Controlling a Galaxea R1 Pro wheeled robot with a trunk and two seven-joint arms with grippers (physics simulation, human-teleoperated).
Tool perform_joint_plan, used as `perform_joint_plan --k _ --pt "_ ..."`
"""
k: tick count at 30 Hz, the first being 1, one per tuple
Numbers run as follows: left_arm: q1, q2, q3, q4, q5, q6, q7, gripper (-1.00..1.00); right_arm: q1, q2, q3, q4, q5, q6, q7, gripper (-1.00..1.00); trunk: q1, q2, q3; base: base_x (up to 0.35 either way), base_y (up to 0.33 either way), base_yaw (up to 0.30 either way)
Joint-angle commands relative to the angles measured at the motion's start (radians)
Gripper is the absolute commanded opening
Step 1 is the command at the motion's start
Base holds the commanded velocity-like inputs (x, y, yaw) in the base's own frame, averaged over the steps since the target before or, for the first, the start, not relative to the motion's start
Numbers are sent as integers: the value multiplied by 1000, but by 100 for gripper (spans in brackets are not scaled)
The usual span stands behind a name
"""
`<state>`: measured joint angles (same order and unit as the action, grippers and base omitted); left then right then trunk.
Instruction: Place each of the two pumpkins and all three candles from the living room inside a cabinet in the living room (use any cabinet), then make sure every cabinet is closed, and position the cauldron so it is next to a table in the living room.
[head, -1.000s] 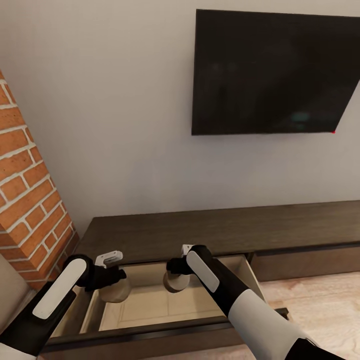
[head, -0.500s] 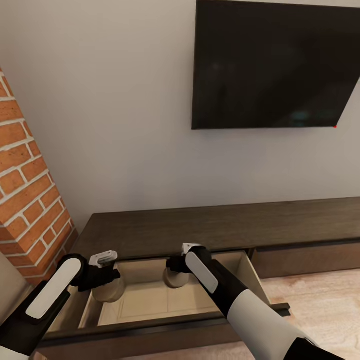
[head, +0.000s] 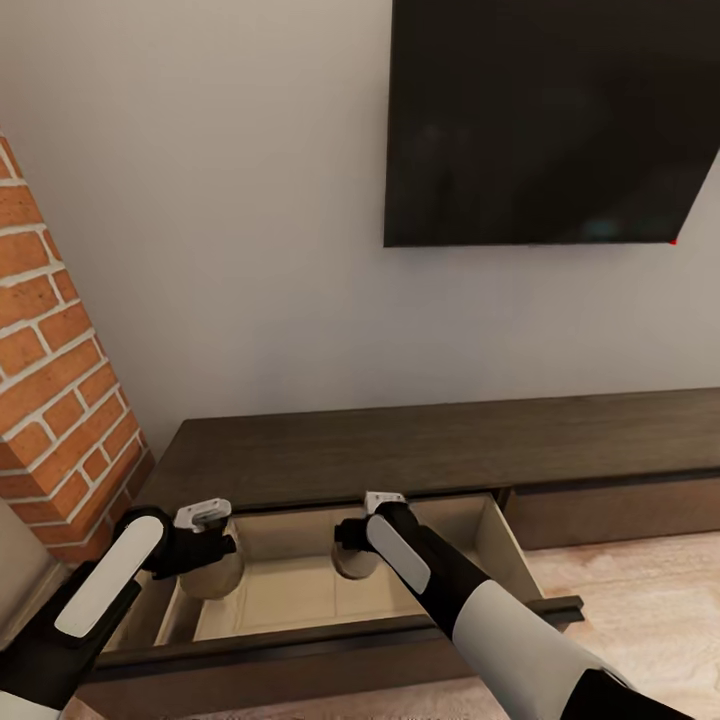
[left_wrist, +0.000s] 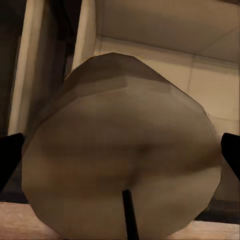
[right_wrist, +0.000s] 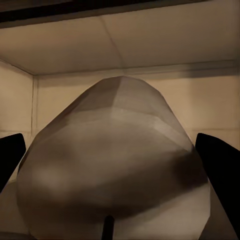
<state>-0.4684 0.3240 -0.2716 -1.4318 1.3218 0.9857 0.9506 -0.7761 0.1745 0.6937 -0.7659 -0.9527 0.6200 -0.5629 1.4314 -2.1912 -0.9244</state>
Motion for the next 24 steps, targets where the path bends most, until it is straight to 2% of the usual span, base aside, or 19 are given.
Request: perform_joint_plan --k 1,3,7,10,14,24 --pt "-1 -3 -1 -1 -7 -2 4 -100 -1 0 4 3 -9 -13 -9 -100 4 -8 -4 0 0 0" --pt "-1 -7 1 -1 -32 -3 -35 -100 -5 -1 9 16 -9 -38 -9 -100 11 -22 -10 0 0 0" --pt "-5 -9 1 -1 -92 -19 -155 -100 -25 -1 37 53 -9 -73 -8 -100 27 -50 -23 0 0 0" --pt "-41 -9 3 -1 -137 -23 -210 -100 -29 -2 44 66 -9 -87 -7 -100 38 -71 -32 0 0 0" --pt "-64 -21 2 -1 -150 -22 -228 -100 -30 -3 46 70 -10 -88 -7 -100 54 -99 -45 0 0 0" --pt "-125 -91 2 6 -154 -14 -221 -100 -32 -4 46 63 -12 -92 -8 -100 92 -169 -76 0 0 0"
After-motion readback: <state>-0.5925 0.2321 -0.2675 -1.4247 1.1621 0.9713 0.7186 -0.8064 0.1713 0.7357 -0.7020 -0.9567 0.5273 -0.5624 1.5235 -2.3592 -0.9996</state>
